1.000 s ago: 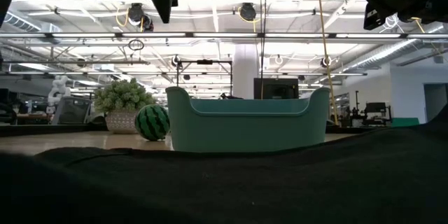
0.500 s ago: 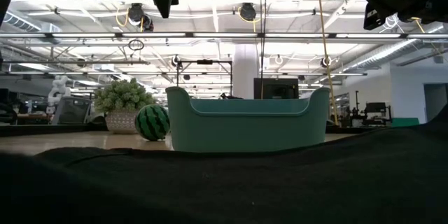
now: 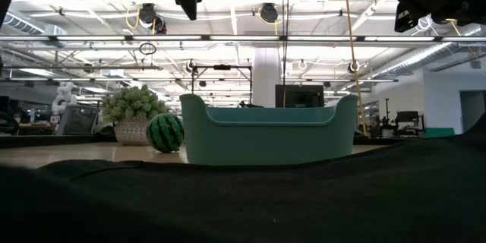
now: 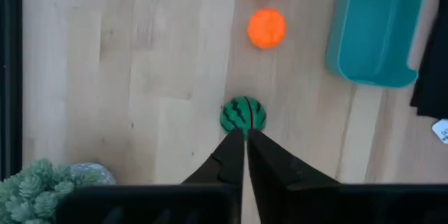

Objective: Pick and placing Produce into tupperware
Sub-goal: Put the watermelon into the blue bin

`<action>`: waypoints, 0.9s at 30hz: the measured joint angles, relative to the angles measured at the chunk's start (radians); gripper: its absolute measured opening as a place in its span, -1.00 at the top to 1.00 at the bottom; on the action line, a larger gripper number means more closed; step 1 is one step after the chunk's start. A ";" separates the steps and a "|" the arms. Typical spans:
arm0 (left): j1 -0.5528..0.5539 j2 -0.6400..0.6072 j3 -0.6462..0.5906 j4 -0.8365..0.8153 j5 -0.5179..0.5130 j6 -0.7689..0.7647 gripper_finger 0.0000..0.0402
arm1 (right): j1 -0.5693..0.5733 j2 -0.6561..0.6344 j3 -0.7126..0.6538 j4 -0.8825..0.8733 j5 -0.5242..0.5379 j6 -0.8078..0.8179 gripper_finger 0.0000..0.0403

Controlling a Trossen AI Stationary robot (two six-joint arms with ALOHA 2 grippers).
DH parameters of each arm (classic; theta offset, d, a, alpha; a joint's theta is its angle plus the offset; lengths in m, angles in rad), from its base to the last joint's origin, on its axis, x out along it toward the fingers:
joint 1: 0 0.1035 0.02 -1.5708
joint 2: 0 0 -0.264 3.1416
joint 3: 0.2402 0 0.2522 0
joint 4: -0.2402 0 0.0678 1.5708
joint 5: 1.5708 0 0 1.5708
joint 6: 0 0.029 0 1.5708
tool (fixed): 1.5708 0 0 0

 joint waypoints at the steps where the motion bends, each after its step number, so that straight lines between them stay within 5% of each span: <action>1: 0.000 0.000 0.000 0.001 0.001 0.005 0.79 | 0.000 0.000 0.000 0.000 0.000 0.000 1.00; 9: -0.027 -0.001 -0.014 -0.026 0.103 0.012 0.12 | 0.000 0.000 0.000 0.000 0.000 0.000 1.00; 19: -0.048 -0.001 -0.021 -0.024 0.045 -0.037 -0.79 | 0.000 0.000 0.000 -0.001 0.000 0.000 1.00; 27: -0.060 -0.001 -0.021 -0.024 0.041 -0.033 -0.96 | 0.000 0.000 0.000 0.000 0.000 0.000 1.00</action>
